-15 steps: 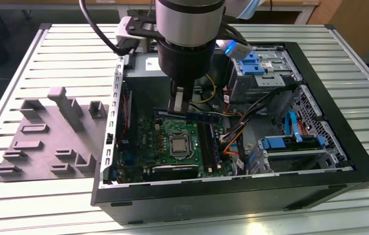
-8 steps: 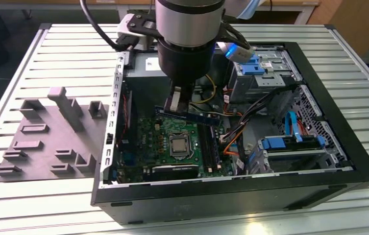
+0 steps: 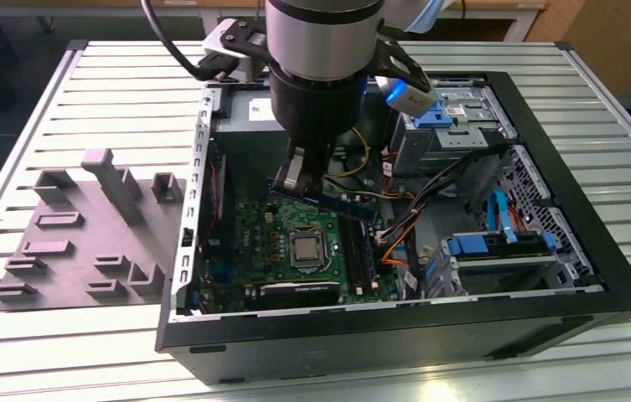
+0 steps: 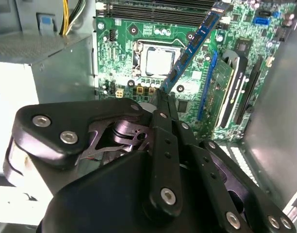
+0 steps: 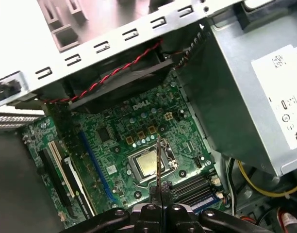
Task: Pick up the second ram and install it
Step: 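Insert the second ram into the second slot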
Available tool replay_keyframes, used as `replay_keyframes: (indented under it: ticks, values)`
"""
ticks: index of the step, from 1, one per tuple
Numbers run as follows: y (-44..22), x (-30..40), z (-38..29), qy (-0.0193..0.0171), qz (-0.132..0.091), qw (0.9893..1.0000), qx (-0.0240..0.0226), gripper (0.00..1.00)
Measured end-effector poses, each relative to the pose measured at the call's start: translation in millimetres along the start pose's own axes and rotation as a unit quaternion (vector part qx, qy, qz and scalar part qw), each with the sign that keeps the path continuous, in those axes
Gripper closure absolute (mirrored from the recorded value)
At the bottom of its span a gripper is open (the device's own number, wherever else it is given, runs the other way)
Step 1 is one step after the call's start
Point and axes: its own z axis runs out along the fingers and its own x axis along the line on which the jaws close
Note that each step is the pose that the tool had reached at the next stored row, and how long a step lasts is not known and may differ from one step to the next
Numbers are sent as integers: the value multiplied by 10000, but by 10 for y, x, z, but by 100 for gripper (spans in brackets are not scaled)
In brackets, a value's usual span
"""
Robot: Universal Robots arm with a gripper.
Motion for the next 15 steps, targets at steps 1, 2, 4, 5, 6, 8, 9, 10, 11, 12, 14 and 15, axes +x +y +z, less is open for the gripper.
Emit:
replay_keyframes:
  ticks: [1, 2, 4, 5, 6, 8, 9, 10, 11, 12, 14, 15]
  values:
    - [0, 0, 0, -1, 66, 10000, 3, 89]
    - [0, 0, 1, -3, 132, 9999, 6, 89]
    - [0, 0, 2, -6, 274, 9996, 12, 89]
    - [0, 0, 2, -8, 340, 9994, 14, 89]
    - [0, 0, 2, -9, 405, 9992, 17, 89]
    - [0, 0, 3, -12, 534, 9986, 23, 89]
    - [0, 0, 4, -13, 602, 9982, 25, 89]
    - [0, 0, 4, -15, 667, 9978, 28, 89]
    - [0, 0, 4, -16, 731, 9973, 31, 89]
    - [0, 1, 5, -18, 796, 9968, 34, 89]
    - [0, 1, 5, -21, 920, 9957, 39, 89]
    - [0, 1, 6, -22, 985, 9951, 42, 89]
